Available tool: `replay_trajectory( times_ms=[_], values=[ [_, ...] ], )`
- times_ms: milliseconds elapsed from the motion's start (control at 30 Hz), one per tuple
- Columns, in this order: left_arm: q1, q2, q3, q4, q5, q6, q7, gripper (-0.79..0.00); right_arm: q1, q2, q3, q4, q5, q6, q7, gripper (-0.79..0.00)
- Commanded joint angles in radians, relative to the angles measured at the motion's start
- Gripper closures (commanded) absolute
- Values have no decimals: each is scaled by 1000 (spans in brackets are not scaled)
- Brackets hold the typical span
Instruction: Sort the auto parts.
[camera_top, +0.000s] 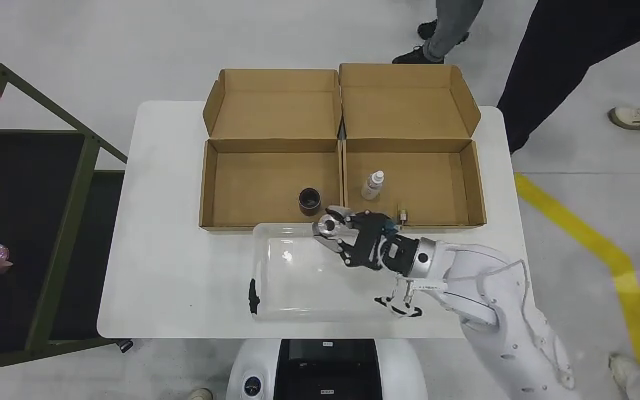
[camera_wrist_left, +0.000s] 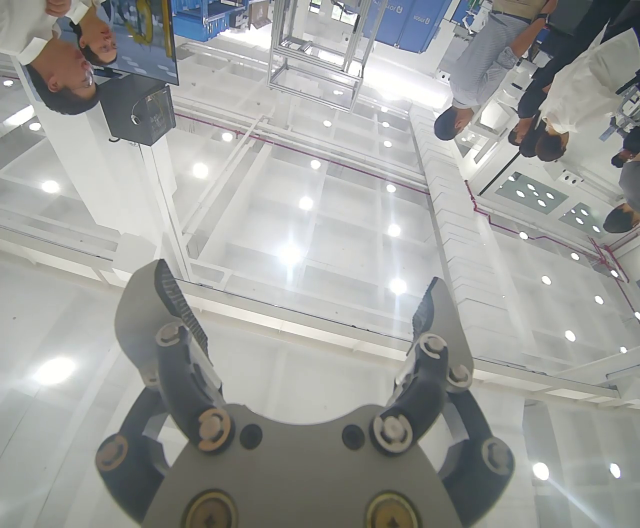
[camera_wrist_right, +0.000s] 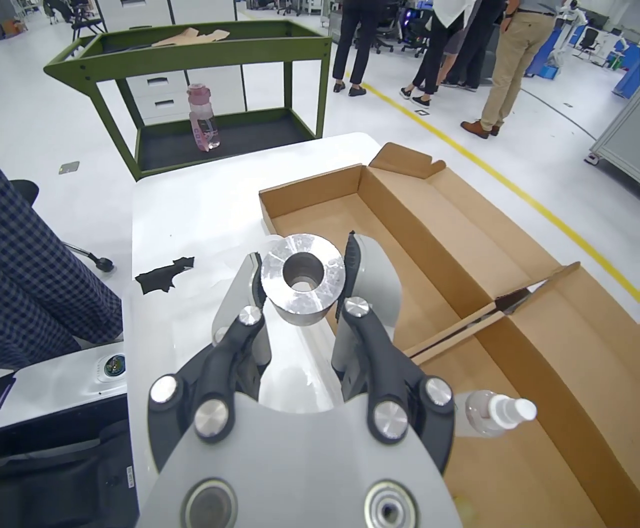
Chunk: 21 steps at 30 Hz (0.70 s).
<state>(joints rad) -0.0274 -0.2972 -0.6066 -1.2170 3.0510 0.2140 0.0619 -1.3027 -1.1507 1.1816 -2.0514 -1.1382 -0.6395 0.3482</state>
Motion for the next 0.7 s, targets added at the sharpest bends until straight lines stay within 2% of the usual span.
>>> replay_trajectory(
  times_ms=[0,667],
  values=[
    [0,0,0,0,0,0,0,-785,-13,2,17,-5,6,5,-14,0],
    [0,0,0,0,0,0,0,-785,-20,4,25,3,18,41,-37,0]
  ],
)
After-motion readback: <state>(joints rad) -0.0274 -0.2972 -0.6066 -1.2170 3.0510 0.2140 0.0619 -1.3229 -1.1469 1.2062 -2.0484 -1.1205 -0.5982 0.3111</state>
